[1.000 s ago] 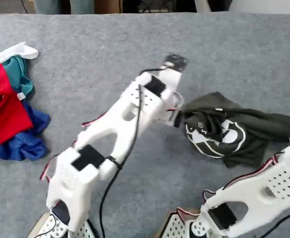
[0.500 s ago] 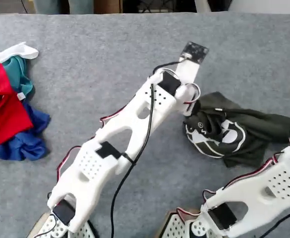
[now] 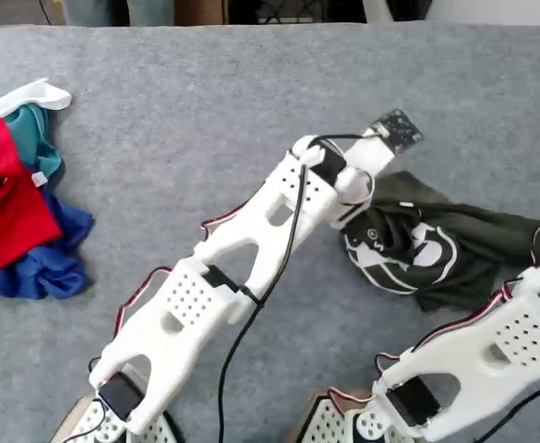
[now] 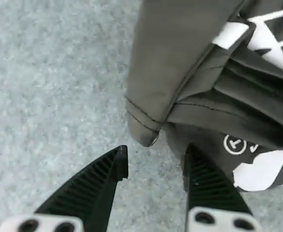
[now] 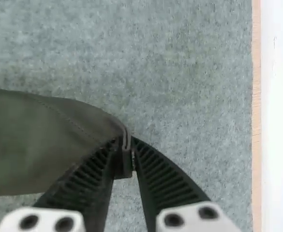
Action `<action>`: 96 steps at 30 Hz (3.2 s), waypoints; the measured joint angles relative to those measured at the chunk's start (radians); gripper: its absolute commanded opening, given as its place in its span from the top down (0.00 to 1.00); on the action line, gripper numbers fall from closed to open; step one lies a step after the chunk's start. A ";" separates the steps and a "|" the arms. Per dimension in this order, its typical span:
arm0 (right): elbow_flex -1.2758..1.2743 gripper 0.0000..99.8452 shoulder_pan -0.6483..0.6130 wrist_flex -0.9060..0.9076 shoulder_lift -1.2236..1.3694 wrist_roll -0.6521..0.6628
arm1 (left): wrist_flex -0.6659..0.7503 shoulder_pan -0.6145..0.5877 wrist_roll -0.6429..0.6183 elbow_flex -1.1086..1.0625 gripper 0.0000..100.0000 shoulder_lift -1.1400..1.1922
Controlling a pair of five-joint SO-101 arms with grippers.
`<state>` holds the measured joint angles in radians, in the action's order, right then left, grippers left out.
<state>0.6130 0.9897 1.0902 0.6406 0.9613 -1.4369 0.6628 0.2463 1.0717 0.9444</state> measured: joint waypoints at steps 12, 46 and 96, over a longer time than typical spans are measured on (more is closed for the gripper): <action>0.000 0.99 -0.008 0.000 0.000 0.000 | 0.075 0.006 0.009 0.035 0.98 0.072; 0.319 0.99 -0.169 0.391 -0.107 -0.436 | -0.308 -0.120 -0.195 0.539 0.97 -0.048; 0.559 0.99 -0.660 0.368 -0.775 -0.835 | -0.077 -0.658 -0.273 -1.049 0.97 -2.036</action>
<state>1.1715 0.3299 1.4584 -0.1343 0.1266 -1.5136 0.0046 -0.0269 0.0222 -1.0917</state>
